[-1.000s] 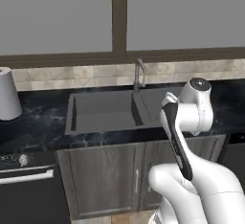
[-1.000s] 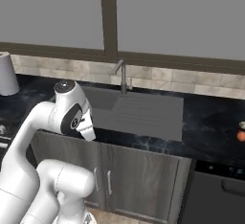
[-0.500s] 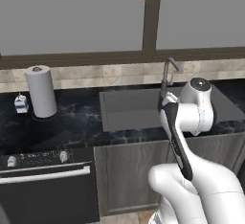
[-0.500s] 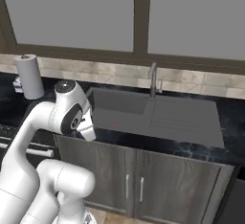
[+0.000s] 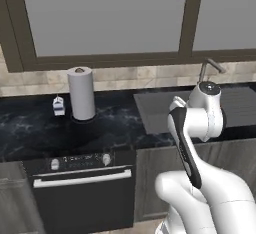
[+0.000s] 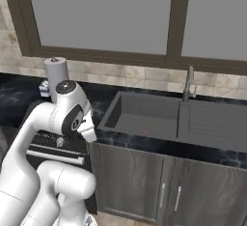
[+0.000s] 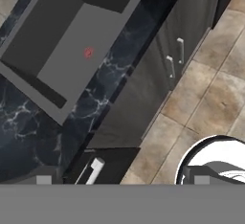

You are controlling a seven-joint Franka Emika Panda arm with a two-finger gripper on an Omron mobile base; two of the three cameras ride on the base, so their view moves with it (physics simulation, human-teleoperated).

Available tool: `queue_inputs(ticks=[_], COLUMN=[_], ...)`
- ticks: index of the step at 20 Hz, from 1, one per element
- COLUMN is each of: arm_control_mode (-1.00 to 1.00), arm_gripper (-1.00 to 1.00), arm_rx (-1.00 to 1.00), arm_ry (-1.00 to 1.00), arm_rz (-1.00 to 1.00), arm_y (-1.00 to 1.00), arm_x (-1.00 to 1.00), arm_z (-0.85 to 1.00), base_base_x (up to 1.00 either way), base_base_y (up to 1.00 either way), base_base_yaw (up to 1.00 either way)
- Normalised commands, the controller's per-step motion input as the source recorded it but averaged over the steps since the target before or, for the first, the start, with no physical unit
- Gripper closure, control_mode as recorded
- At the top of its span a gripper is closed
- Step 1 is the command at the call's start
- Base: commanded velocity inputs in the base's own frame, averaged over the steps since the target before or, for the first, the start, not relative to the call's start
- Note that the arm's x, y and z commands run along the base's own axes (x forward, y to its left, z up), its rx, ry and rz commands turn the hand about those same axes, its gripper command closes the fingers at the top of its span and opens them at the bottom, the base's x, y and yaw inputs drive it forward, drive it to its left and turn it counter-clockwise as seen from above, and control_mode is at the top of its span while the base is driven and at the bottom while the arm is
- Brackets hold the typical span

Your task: Gather the eggs and milk located in the vicinity of the sink area and place them right next to the bowl.

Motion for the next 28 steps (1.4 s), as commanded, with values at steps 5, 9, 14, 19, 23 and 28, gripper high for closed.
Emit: queue_inputs(ticks=[5, 9, 14, 19, 23, 28], arm_control_mode=[1.00, 1.00, 1.00, 1.00, 1.00, 1.00], arm_gripper=[-1.00, -1.00, -1.00, -1.00, -1.00, -1.00], arm_rx=[0.00, 0.00, 0.00, 0.00, 0.00, 0.00], arm_ry=[0.00, 0.00, 0.00, 0.00, 0.00, 0.00], arm_rz=[0.00, 0.00, 0.00, 0.00, 0.00, 0.00], arm_y=[0.00, 0.00, 0.00, 0.00, 0.00, 0.00], arm_x=[0.00, 0.00, 0.00, 0.00, 0.00, 0.00], arm_z=[0.00, 0.00, 0.00, 0.00, 0.00, 0.00], base_base_x=[0.00, 0.00, 0.00, 0.00, 0.04, 0.07], base_base_y=[0.73, 0.66, 0.61, 0.62, 0.60, 0.56], base_base_yaw=[0.00, 0.00, 0.00, 0.00, 0.00, 0.00])
